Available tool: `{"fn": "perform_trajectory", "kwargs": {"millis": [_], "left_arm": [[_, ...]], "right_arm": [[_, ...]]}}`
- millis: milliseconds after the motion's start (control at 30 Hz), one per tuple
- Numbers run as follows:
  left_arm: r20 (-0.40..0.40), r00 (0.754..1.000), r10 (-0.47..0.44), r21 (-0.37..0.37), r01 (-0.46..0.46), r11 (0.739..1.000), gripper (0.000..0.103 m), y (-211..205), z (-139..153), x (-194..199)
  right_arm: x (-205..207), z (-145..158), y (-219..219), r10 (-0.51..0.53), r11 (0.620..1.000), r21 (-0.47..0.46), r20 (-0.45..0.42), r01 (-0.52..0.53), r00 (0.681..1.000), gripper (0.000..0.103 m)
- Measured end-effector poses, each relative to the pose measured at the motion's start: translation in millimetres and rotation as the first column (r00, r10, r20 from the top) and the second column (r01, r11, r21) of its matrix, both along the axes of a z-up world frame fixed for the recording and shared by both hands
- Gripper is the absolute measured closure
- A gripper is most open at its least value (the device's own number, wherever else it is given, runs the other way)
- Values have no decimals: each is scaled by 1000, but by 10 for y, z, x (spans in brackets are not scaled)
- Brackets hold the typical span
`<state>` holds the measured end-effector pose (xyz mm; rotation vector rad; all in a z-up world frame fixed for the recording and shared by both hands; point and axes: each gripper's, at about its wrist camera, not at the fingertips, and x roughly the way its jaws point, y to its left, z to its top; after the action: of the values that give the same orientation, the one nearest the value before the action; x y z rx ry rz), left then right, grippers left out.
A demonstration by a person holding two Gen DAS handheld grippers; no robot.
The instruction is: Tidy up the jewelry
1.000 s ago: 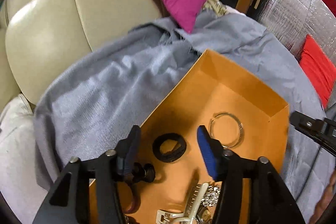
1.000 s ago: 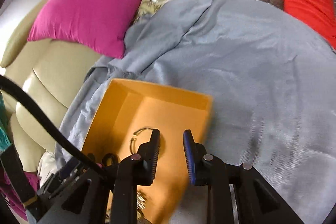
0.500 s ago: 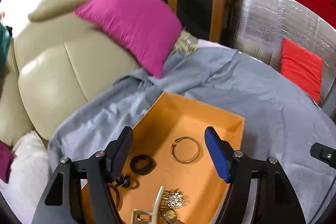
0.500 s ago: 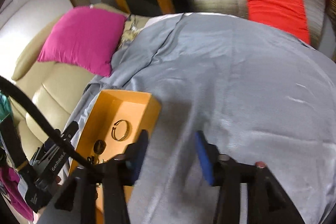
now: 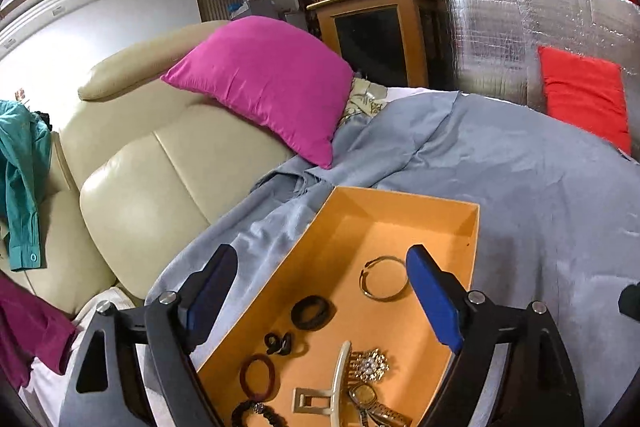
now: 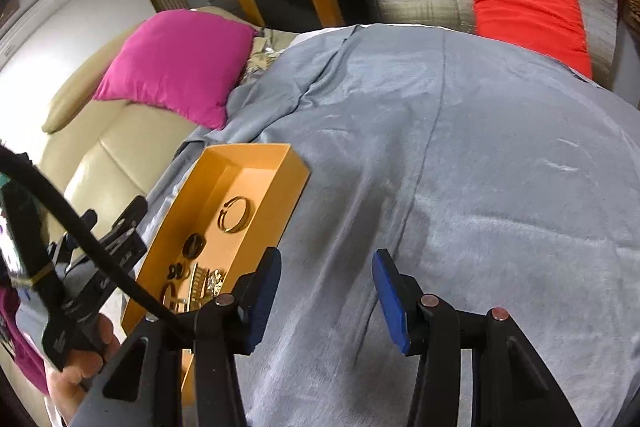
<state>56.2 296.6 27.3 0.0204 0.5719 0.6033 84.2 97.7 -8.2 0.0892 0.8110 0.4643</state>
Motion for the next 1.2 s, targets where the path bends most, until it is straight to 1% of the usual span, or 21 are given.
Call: {"fn": "perform_trajectory", "kwargs": {"millis": [100, 200, 367, 467, 567, 733, 867, 933, 967, 1033, 1100, 1200], "left_arm": [[-1, 1000, -10, 0, 10, 1000, 16, -15, -20, -19], [-10, 999, -33, 15, 33, 999, 16, -71, -60, -50], [-58, 997, -52, 44, 55, 998, 16, -118, -177, -177], [-92, 994, -52, 19, 54, 998, 16, -94, -268, -353], [-124, 990, -62, -9, 61, 998, 16, -65, -361, -610], [-178, 983, -42, -7, 42, 999, 16, 8, -428, -1140], [-171, 985, -22, -13, 20, 1000, 16, 79, -324, -1522], [-167, 986, 1, 6, 0, 1000, 16, 118, -233, -1676], [-161, 987, 19, 28, -15, 1000, 16, 119, -163, -1781], [-144, 989, 31, 55, -24, 998, 16, 110, -54, -1913], [-123, 992, 40, 77, -31, 997, 13, 84, 62, -2058], [-93, 995, 47, 105, -37, 994, 11, 27, 210, -2234]], "right_arm": [[-90, -48, 15, 16, 1000, -19, 25, -15, 1000, 52], [-154, -85, 36, 28, 999, -33, 45, -26, 999, 52], [-249, -140, 103, 50, 999, -11, 37, -50, 998, 52], [-372, -150, 150, 67, 998, -19, 41, -67, 997, 52], [-523, -157, 191, 87, 996, -26, 43, -85, 995, 52], [-856, -129, 323, 134, 991, -12, 40, -134, 990, 52], [-1194, -51, 489, 200, 980, -33, 72, -198, 977, 52], [-1371, 18, 538, 231, 973, -42, 100, -228, 968, 52], [-1444, 51, 558, 243, 970, -42, 112, -239, 964, 52], [-1607, 125, 578, 268, 963, -48, 143, -264, 953, 51], [-1751, 191, 585, 285, 959, -57, 177, -279, 942, 51], [-1914, 265, 582, 309, 951, -48, 203, -305, 929, 50]]}}
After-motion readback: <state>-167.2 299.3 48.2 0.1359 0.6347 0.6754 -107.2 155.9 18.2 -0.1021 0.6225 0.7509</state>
